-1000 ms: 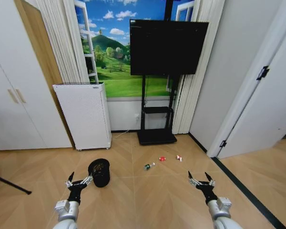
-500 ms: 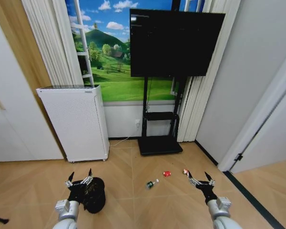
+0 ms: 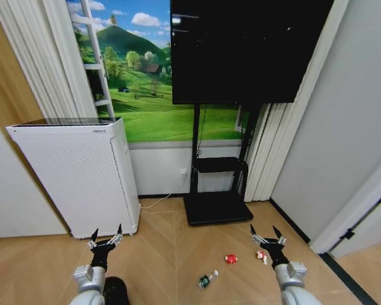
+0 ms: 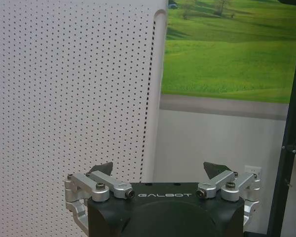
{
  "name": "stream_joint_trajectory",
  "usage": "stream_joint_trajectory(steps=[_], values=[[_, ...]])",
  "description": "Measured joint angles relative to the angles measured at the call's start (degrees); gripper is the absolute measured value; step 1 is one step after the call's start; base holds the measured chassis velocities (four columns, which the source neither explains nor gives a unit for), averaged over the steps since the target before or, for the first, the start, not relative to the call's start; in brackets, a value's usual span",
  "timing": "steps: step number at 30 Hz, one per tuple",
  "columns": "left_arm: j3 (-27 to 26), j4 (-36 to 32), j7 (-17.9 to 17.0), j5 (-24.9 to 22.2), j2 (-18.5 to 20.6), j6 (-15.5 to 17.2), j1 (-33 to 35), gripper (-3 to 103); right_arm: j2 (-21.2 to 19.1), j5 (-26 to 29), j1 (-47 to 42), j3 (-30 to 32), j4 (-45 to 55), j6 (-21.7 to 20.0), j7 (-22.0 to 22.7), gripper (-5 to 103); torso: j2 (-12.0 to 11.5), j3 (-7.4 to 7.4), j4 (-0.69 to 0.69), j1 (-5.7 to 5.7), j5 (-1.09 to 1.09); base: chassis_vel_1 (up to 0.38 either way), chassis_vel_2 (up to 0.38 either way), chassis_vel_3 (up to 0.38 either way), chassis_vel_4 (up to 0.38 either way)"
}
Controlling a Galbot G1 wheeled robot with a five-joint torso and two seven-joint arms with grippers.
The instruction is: Pick up the trash bin and place the garbage on the floor into it.
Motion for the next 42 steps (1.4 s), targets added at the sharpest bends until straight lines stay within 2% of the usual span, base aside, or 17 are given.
stream_joint_trajectory(steps=[13,42], values=[[0.18,0.5,-0.81,0.33,-0.15,0.2,-0.07,100,0.17,-0.75,-0.03,-0.3,-0.98,1.05,-0.42,100,-0.27,-0.23,0.0,-0.24,-0.01,0.011,-0.013,-0.028,0.009],[0.16,0.69,-0.74,0.19,0.07,0.24,-0.12,100,0.48,-0.8,0.15,-0.75,-2.72,1.56,-0.22,100,-7.72,-4.6,0.0,-3.21,0.0,0.0,0.0,0.0,0.0]])
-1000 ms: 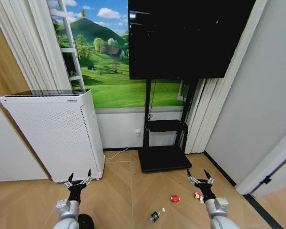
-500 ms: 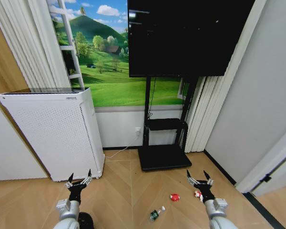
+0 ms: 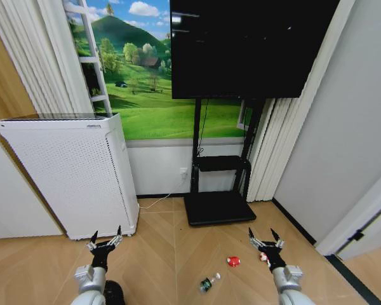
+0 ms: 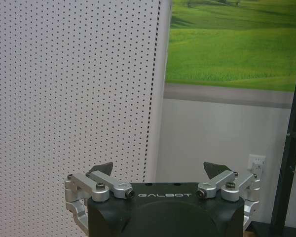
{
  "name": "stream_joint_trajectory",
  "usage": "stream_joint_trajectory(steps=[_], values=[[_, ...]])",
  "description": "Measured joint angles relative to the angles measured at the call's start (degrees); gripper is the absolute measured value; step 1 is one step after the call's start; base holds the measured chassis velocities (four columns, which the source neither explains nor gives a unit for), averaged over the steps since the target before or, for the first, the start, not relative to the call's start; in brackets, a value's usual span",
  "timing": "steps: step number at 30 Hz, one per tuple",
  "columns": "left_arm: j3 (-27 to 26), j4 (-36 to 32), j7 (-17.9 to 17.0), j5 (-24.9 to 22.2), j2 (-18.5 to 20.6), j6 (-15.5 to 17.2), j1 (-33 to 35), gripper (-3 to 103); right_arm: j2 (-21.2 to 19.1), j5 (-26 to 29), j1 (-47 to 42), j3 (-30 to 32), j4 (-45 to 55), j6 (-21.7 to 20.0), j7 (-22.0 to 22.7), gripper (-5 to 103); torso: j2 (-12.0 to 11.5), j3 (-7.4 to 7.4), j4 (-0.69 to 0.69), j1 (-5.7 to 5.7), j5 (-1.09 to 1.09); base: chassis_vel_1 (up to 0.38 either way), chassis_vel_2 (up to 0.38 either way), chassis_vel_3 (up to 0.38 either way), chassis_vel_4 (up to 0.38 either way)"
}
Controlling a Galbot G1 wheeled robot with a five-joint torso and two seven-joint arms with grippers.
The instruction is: Pick up the trash bin and place the garbage on the floor into it.
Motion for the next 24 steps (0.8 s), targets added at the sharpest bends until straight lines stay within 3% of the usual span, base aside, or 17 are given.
stream_joint_trajectory(steps=[24], values=[[-0.36,-0.14,-0.09,0.1,0.56,0.08,0.19,100,0.63,-0.75,0.5,-0.3,-0.53,0.2,-0.05,100,-6.15,-3.72,0.0,-2.42,0.0,0.0,0.0,0.0,0.0]])
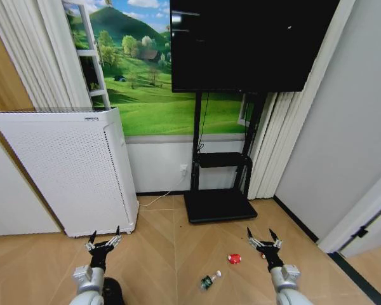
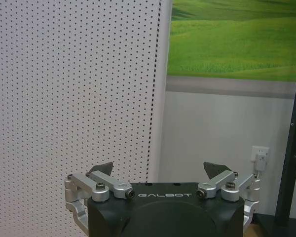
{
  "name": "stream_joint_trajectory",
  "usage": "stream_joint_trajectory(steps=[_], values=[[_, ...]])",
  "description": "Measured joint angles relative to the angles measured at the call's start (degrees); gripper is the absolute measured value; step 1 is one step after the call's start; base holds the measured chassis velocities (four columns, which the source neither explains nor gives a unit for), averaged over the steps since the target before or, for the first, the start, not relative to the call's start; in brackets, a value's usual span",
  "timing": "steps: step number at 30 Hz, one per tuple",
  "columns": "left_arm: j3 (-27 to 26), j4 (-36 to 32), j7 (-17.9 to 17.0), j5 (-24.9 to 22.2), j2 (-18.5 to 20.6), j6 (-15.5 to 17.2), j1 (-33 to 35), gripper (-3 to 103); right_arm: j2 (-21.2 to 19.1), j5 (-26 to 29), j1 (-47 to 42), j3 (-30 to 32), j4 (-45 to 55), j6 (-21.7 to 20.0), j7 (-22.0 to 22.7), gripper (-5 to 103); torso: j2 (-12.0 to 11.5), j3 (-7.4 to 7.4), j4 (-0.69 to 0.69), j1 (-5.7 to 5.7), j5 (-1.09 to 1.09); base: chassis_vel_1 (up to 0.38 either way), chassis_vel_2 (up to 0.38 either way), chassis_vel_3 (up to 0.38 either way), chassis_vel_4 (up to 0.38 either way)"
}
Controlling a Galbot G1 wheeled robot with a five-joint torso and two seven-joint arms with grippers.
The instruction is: Pick up the trash bin and place the garbage on the floor into it.
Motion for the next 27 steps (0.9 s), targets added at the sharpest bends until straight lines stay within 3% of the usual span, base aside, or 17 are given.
stream_joint_trajectory(steps=[27], values=[[-0.07,0.06,0.05,-0.16,0.21,-0.01,-0.02,100,-0.01,-0.06,-0.37,0.15,0.24,0.09,-0.05,100,-6.38,-4.09,0.0,-2.29,0.0,0.0,0.0,0.0,0.0]])
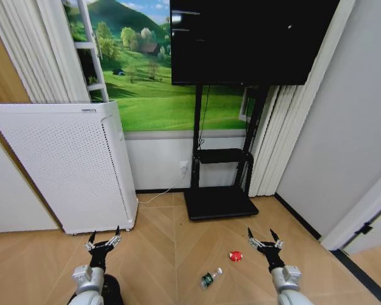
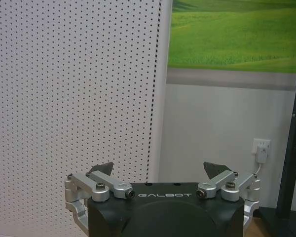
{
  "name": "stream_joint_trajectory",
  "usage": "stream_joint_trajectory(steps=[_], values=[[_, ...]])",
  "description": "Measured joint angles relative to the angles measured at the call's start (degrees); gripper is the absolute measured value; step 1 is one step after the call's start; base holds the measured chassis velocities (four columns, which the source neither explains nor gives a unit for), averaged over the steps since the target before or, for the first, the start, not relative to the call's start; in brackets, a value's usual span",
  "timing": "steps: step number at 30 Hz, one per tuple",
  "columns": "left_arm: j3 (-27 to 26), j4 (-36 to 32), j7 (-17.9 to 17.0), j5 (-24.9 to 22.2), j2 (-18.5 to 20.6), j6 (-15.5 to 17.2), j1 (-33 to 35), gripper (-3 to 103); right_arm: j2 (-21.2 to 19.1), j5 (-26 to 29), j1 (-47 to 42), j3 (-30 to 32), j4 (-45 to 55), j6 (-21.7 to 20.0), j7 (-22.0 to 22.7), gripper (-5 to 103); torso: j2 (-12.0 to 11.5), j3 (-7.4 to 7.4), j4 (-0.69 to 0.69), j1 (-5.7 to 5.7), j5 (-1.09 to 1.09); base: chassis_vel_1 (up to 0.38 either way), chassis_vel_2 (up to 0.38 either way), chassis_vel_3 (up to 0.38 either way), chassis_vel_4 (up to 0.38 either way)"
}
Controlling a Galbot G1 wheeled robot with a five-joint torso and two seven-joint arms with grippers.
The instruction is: Pick up the trash bin and place the garbage on the floor into it.
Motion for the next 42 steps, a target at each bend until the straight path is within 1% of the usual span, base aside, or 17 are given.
stream_joint_trajectory(steps=[5,7,9,11,13,16,22,27,29,34,38,42], values=[[0.1,-0.01,0.03,0.14,-0.02,0.03,0.01,100,-0.06,-0.02,-0.01,-0.04,-0.02,0.02,0.0,100,-1.27,-0.86,0.0,-0.41,0.0,0.0,0.0,0.0,0.0],[0.11,-0.01,0.04,0.16,-0.02,0.03,0.02,100,-0.07,-0.02,-0.01,-0.04,-0.02,0.04,0.0,100,-1.38,-0.93,0.0,-0.45,0.0,0.0,0.0,0.0,0.0],[0.16,-0.09,0.07,0.21,-0.01,0.03,0.04,100,-0.22,-0.01,-0.04,0.02,-0.04,0.36,-0.01,100,-2.23,-1.53,0.0,-0.71,0.0,0.0,0.0,0.0,0.0],[0.16,-0.11,0.08,0.21,-0.01,0.04,0.04,100,-0.23,0.01,-0.07,0.05,-0.04,0.37,-0.01,100,-2.37,-1.63,0.0,-0.75,0.0,0.0,0.0,0.0,0.0],[0.16,-0.19,0.1,0.23,0.03,0.05,0.04,100,-0.25,0.06,-0.17,0.17,0.02,0.41,-0.01,100,-3.11,-2.15,0.0,-0.97,0.0,0.0,0.0,0.0,0.0],[0.16,-0.2,0.1,0.26,0.03,0.06,0.07,100,-0.21,0.08,-0.23,0.24,0.07,0.42,-0.02,100,-3.43,-2.35,0.0,-1.09,0.0,0.0,0.0,0.0,0.0],[0.22,-0.48,0.13,0.33,0.01,0.06,0.18,100,0.07,0.18,-0.49,0.34,0.35,0.45,-0.16,100,-5.18,-3.56,0.0,-1.62,0.0,0.0,0.0,0.0,0.0],[0.23,-0.5,0.15,0.35,-0.09,0.06,0.26,100,0.11,0.37,-0.53,0.41,0.41,0.56,-0.32,100,-5.99,-4.13,0.0,-1.87,0.0,0.0,0.0,0.0,0.0],[0.23,-0.5,0.16,0.37,-0.15,0.06,0.28,100,0.12,0.64,-0.53,0.43,0.52,0.64,-0.57,100,-6.71,-4.65,0.0,-2.08,0.0,0.0,0.0,0.0,0.0],[0.24,-0.5,0.18,0.39,-0.25,0.06,0.23,100,0.14,0.69,-0.44,0.44,0.53,0.65,-0.59,100,-7.54,-5.21,0.0,-2.34,0.0,0.0,0.0,0.0,0.0],[0.25,-0.38,0.18,0.43,-0.29,0.06,0.16,100,0.18,0.72,-0.36,0.36,0.36,0.67,-0.69,100,-8.72,-6.11,0.0,-2.61,0.0,0.0,0.0,0.0,0.0],[0.25,-0.32,0.19,0.45,-0.3,0.06,0.12,100,0.18,0.83,-0.42,0.3,0.36,0.63,-0.99,100,-9.33,-6.48,0.0,-2.85,0.0,0.0,0.0,0.0,0.0]])
